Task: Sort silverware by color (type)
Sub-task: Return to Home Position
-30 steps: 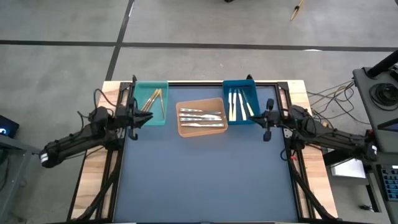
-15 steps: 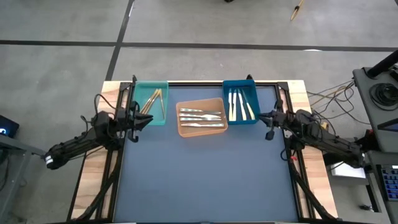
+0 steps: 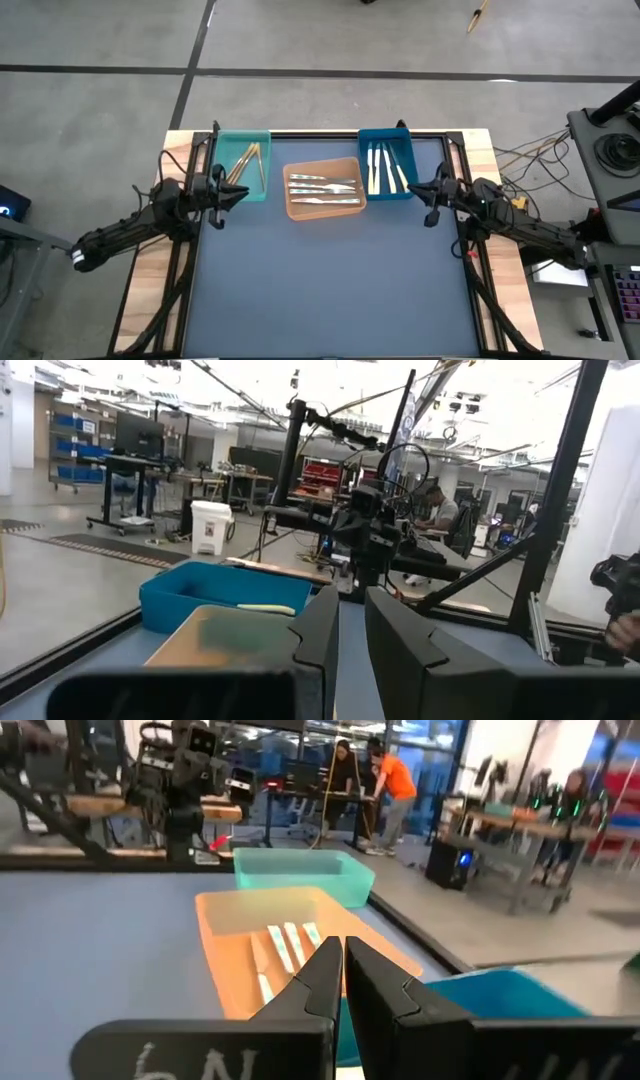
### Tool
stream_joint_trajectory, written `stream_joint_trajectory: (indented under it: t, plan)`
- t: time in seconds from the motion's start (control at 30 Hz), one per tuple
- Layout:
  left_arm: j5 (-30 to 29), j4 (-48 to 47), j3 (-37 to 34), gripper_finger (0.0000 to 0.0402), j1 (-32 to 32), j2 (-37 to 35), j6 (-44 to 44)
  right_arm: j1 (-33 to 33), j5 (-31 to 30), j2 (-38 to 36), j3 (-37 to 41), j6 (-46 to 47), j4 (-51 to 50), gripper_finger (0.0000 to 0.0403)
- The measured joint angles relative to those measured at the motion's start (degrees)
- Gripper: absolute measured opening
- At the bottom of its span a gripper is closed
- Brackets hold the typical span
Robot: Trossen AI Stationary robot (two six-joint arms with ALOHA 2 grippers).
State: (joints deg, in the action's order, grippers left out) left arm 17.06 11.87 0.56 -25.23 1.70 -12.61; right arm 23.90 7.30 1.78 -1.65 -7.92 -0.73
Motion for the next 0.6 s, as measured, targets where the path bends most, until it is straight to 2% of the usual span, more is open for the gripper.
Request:
stream_joint_trajectory:
  t: [0.2, 0.6]
  plan:
    - [0.0, 0.2, 0.4, 0.0036, 0.0, 0.8, 0.0, 0.0, 0.0, 0.5, 0.0, 6.6, -0.1, 0.0009]
    - [0.0, 0.1, 0.5, 0.0037, 0.0, 1.5, 0.0, -0.3, -0.1, 0.4, 0.0, 6.5, -0.2, 0.0009]
